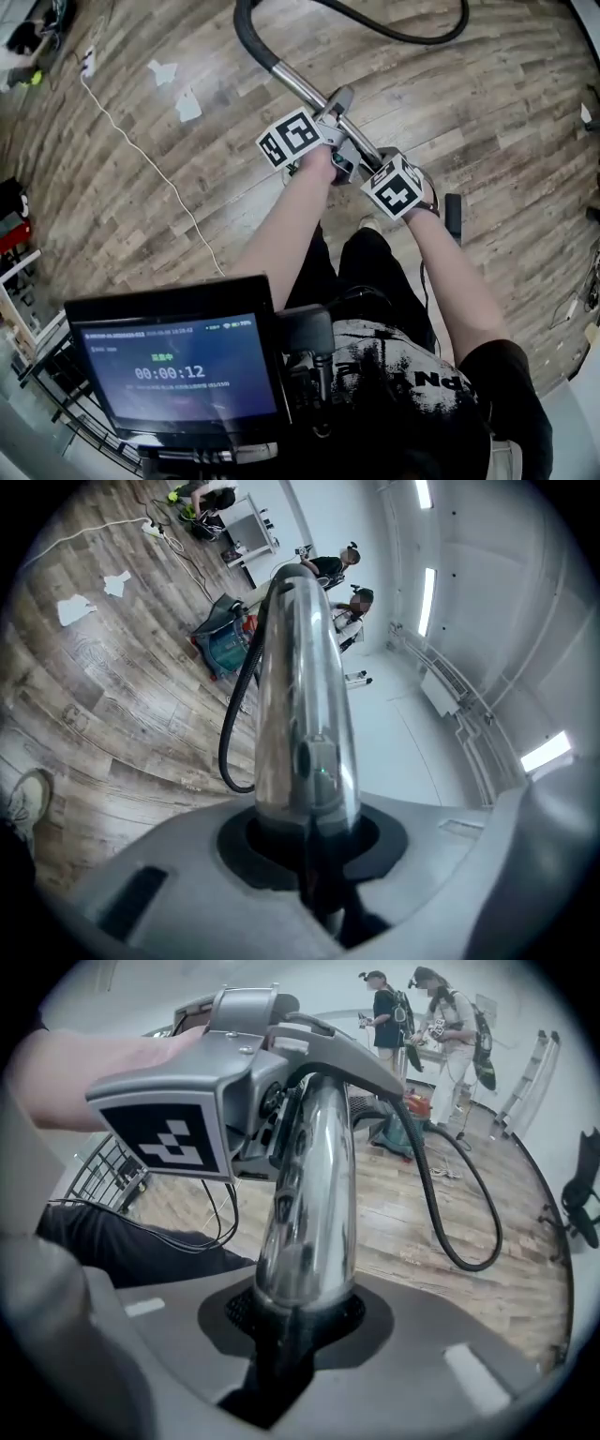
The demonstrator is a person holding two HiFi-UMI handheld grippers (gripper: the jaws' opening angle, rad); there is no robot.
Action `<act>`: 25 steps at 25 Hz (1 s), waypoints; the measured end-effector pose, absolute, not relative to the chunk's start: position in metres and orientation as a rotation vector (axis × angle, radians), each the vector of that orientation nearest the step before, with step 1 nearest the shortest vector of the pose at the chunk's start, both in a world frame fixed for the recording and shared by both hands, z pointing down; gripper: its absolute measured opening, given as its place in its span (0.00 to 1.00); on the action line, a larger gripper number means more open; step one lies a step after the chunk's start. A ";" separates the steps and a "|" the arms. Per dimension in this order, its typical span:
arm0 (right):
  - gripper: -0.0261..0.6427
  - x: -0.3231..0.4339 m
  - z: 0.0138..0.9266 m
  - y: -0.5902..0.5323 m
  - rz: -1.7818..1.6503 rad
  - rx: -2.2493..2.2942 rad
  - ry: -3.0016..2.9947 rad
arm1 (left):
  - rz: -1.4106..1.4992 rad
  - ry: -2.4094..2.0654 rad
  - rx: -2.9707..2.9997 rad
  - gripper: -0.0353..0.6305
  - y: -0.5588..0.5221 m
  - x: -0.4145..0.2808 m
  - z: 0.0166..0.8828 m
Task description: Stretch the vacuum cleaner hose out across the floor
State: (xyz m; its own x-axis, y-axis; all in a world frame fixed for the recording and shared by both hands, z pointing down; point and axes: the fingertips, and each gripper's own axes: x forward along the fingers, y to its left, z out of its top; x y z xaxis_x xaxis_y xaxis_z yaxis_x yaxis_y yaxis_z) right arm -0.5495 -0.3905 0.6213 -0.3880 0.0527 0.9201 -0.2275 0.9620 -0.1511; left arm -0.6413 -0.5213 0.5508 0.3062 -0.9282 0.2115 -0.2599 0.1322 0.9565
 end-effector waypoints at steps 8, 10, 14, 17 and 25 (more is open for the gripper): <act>0.19 -0.521 0.495 -0.400 0.299 0.368 -2.015 | -0.563 -1.120 1.551 0.15 -0.532 -0.584 0.411; 0.18 -0.517 0.479 -0.401 0.319 0.398 -2.013 | -0.532 -1.109 1.560 0.15 -0.534 -0.577 0.395; 0.17 -0.513 0.453 -0.402 0.338 0.437 -2.026 | -0.517 -1.052 1.623 0.16 -0.535 -0.567 0.365; 0.17 -0.510 0.438 -0.408 0.366 0.468 -2.059 | -0.479 -0.975 1.763 0.17 -0.543 -0.551 0.340; 0.17 -0.507 0.417 -0.410 0.413 0.435 -2.096 | -0.626 -0.862 1.848 0.15 -0.571 -0.559 0.300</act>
